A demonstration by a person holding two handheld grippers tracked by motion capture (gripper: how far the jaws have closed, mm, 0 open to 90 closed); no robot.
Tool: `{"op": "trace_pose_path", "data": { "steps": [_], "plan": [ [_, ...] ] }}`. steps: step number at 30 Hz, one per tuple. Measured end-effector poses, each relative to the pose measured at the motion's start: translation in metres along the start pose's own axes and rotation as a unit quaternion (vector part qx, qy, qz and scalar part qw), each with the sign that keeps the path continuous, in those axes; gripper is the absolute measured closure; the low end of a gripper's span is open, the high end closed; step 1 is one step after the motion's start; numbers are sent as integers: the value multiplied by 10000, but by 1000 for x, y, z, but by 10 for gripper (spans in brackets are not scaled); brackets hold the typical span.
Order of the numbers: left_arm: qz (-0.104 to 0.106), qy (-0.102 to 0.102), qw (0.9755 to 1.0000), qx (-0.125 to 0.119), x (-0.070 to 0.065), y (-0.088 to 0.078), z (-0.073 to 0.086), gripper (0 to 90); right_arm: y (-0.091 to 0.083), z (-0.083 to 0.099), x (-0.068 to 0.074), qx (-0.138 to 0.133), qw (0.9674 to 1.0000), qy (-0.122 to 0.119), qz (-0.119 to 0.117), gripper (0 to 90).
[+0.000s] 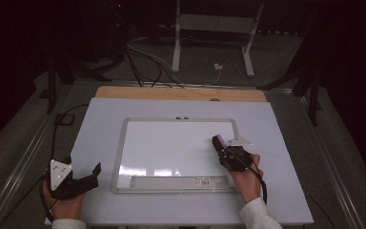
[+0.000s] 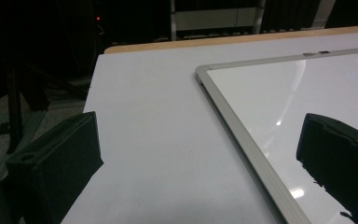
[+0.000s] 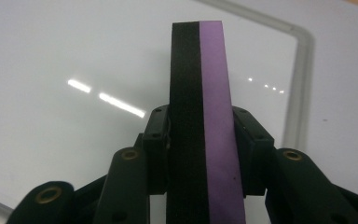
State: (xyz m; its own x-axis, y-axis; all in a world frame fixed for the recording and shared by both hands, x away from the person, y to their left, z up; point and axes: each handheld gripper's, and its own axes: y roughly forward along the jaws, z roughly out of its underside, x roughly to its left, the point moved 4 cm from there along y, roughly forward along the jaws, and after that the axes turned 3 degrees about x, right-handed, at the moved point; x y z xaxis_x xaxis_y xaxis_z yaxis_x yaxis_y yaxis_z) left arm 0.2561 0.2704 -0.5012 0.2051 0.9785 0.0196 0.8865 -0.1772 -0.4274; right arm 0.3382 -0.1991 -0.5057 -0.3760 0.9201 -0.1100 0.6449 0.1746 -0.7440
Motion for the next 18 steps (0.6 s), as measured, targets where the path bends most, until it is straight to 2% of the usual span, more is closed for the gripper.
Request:
{"op": "trace_pose_path", "data": {
  "steps": [5, 18],
  "plan": [
    [-3, 22, 10000, 18, -1, 0, 0, 7, -12, 3, -10, -110, 9996, 245, 35, 634],
    [5, 26, 10000, 12, -2, 0, -1, 7, -25, 25, -24, -92, 9990, 421, 154, 632]
  ]
}}
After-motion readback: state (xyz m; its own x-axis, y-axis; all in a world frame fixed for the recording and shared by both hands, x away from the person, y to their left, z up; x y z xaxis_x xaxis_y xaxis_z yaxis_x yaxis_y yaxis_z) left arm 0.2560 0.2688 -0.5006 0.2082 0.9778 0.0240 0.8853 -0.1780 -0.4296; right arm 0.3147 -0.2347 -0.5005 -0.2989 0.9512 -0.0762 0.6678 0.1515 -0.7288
